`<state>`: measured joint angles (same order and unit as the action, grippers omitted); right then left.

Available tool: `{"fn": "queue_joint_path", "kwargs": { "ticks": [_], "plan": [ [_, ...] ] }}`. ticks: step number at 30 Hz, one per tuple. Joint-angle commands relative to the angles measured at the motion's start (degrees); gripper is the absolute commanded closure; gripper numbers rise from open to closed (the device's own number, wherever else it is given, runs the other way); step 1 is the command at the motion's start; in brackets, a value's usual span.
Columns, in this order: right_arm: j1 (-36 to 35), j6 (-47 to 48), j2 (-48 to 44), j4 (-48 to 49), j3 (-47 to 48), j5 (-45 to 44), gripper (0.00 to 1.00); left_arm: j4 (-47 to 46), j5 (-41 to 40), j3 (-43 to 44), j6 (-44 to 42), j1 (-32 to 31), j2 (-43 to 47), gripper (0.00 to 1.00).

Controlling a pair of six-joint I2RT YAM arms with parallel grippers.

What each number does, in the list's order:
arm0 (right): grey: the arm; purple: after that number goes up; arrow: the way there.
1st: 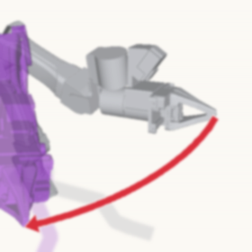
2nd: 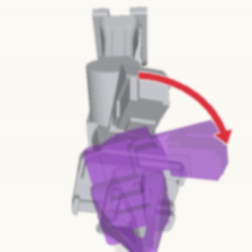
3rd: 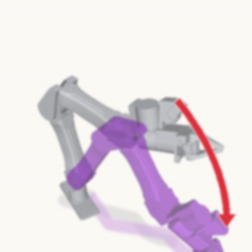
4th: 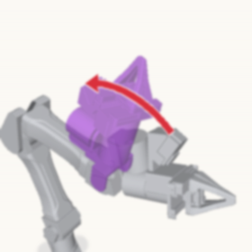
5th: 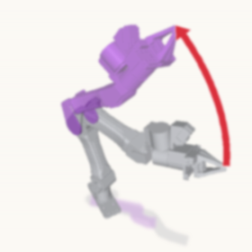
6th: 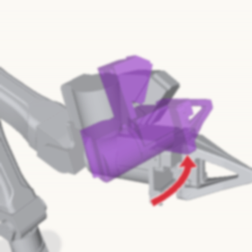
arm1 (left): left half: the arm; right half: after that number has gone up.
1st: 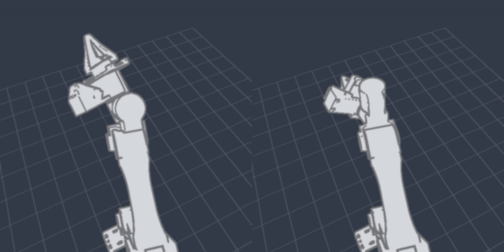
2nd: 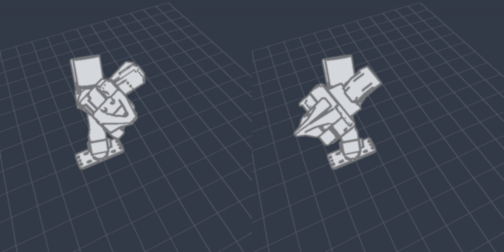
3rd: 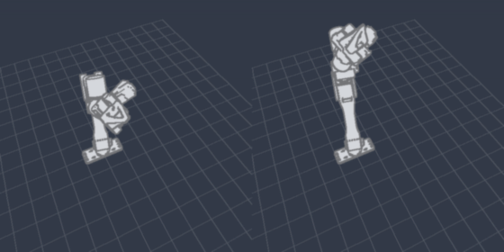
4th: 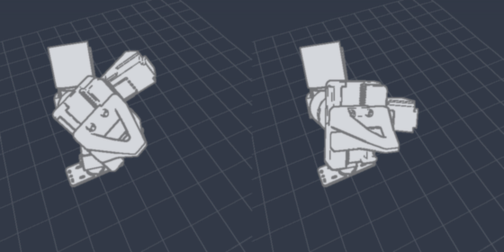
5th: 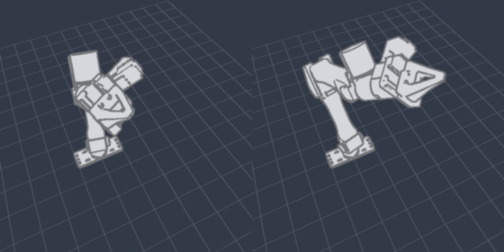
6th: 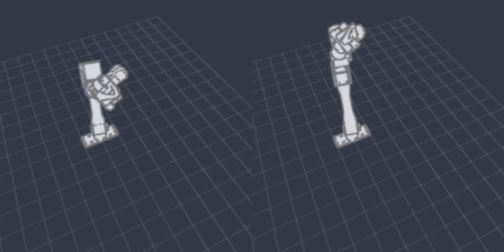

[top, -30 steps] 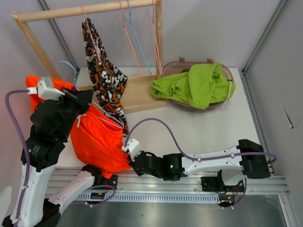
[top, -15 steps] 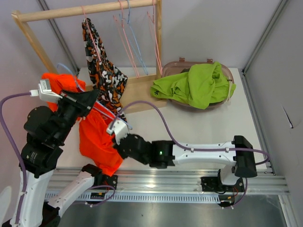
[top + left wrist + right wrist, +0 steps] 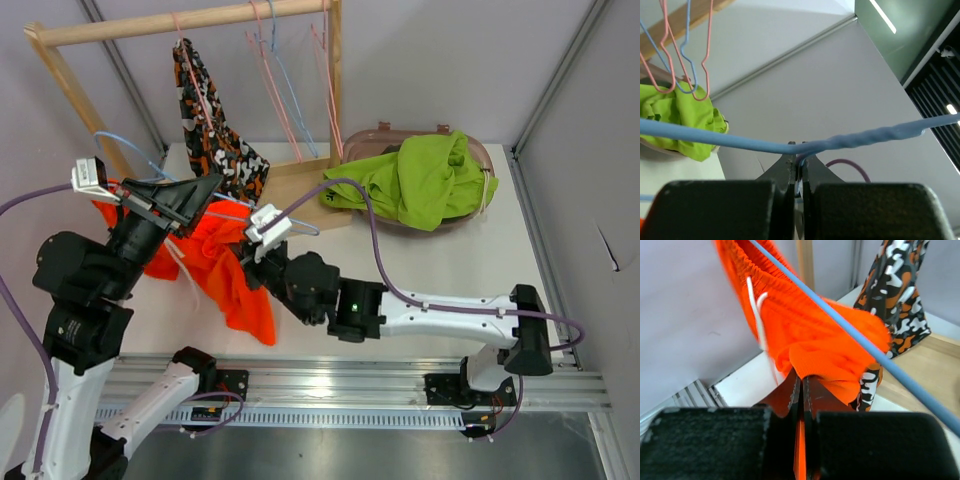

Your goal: Remove the shorts from the hanger

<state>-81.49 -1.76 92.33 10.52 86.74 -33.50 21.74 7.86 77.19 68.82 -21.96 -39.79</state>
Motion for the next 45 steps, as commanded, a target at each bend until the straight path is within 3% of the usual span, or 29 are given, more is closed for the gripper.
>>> {"fn": "queue_joint_path", "kwargs": {
  "ticks": [1,6,11,14,19,25,32,37,41,45],
  "plan": [
    [-2.2,-0.4,-4.9,7.6,-4.7,-8.9,1.0,-10.7,6.9,5.2,4.9,-0.3,-1.1,1.0],
    [-7.4,-2.2,-11.6,9.9,-14.4,-14.8,1.0,-11.4,4.2,11.6,2.5,-0.3,-5.6,1.0],
    [-9.4,1.5,-17.9,9.5,-17.0,-21.2,1.0,-9.4,10.7,16.9,1.6,-0.3,-10.5,1.0],
    [-8.3,10.2,-22.3,10.9,-15.7,-21.9,1.0,2.0,13.4,23.2,-4.1,-0.3,-12.1,1.0],
    [-3.0,21.4,-26.4,9.5,-7.6,-18.2,1.0,20.0,14.5,22.5,-15.5,-0.3,-10.0,1.0],
    [10.6,26.7,-25.6,3.5,7.9,-9.1,1.0,30.0,18.9,15.6,-25.6,-0.3,-7.1,1.0],
    [30.5,23.1,-12.5,-7.3,29.3,3.8,1.0,35.6,20.1,14.3,-30.1,-0.3,-6.4,1.0],
    [47.8,16.8,-3.4,-10.2,46.2,12.0,1.0,36.6,19.9,13.3,-31.7,-0.3,-6.5,1.0],
    [59.6,6.3,4.1,-14.2,57.0,18.2,1.0,36.4,20.5,11.3,-32.5,-0.3,-6.4,1.0],
    [65.5,0.0,8.6,-11.8,58.2,22.6,1.0,35.8,19.4,9.5,-33.4,-0.3,-6.4,1.0]
  ]
}}
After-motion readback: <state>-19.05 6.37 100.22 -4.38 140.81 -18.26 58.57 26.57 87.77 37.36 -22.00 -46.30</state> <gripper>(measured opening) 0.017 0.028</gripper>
